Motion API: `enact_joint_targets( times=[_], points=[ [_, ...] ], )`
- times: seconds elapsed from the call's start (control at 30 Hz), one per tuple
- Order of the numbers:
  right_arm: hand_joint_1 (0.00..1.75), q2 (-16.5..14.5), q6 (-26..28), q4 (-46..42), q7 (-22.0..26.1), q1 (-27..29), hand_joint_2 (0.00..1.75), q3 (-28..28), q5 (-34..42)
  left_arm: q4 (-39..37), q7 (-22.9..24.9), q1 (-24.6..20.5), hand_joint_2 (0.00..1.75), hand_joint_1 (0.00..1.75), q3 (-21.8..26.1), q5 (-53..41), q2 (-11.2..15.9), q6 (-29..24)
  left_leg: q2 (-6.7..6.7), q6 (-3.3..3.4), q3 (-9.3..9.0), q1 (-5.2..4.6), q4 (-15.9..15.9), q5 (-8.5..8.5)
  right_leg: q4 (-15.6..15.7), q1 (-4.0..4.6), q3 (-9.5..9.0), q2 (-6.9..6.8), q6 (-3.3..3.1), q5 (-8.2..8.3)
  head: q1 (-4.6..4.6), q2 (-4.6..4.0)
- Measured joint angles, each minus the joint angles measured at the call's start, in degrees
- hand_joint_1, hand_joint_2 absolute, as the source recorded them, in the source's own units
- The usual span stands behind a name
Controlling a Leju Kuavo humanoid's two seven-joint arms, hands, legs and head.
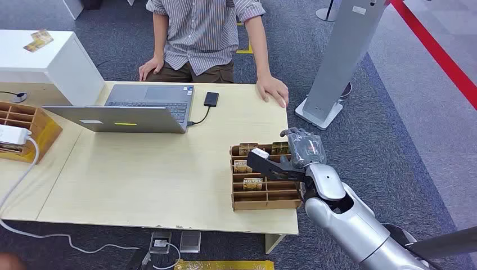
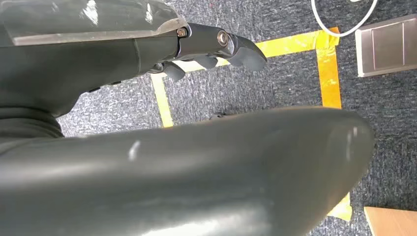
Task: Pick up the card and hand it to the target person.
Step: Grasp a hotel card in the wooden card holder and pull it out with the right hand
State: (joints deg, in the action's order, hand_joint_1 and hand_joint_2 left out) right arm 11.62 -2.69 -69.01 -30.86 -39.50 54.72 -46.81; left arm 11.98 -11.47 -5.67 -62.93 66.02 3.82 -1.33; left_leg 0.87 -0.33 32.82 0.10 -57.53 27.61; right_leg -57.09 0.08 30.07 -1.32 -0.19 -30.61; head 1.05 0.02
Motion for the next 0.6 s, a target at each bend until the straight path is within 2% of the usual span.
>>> enact_joint_targets(
  times=[0.17, 0.3, 0.37, 0.43, 0.6],
  points=[
    [0.79, -0.3, 0.0, 0.7, 0.0, -0.4, 1.75, 0.6, 0.0, 0.0, 0.0, 0.0, 0.00, 0.00, -0.5, 0.2, 0.0, 0.0, 0.00, 0.00, 0.00, 0.00, 0.0, 0.00, 0.0, 0.00, 0.00, 0.00, 0.00, 0.00, 0.00, 0.01],
    [1.17, -0.4, 0.0, 1.1, 0.0, -0.5, 1.75, 0.9, 0.0, 0.0, 0.0, 0.0, 0.00, 0.00, -0.6, 0.3, 0.0, 0.0, 0.00, 0.00, 0.00, 0.00, 0.0, 0.00, 0.0, 0.00, 0.00, 0.00, 0.00, 0.00, 0.00, 0.01],
    [1.24, -0.4, 0.0, 1.1, 0.1, -0.6, 1.75, 0.9, 0.2, 0.0, 0.0, 0.0, 0.00, 0.00, -0.6, 0.3, 0.0, 0.0, 0.00, 0.00, 0.00, 0.00, 0.0, 0.00, 0.0, 0.00, 0.00, 0.00, 0.00, 0.00, -0.01, 0.01],
    [1.26, -0.4, 0.0, 1.1, 0.1, -0.6, 1.75, 1.0, 0.5, 0.0, 0.0, 0.0, 0.00, 0.00, -0.6, 0.3, 0.0, 0.0, 0.00, 0.00, 0.00, 0.00, 0.0, 0.00, 0.0, 0.00, 0.00, 0.00, 0.00, 0.00, -0.01, 0.00],
    [1.10, -0.4, 0.0, 1.2, 0.2, -0.6, 1.75, 1.2, 0.8, 0.0, 0.0, 0.0, 0.00, 0.00, -0.6, 0.4, 0.0, 0.0, 0.00, 0.00, -0.01, 0.00, 0.0, 0.00, 0.0, 0.00, 0.00, 0.00, 0.00, 0.00, -0.01, 0.01]
  ],
)
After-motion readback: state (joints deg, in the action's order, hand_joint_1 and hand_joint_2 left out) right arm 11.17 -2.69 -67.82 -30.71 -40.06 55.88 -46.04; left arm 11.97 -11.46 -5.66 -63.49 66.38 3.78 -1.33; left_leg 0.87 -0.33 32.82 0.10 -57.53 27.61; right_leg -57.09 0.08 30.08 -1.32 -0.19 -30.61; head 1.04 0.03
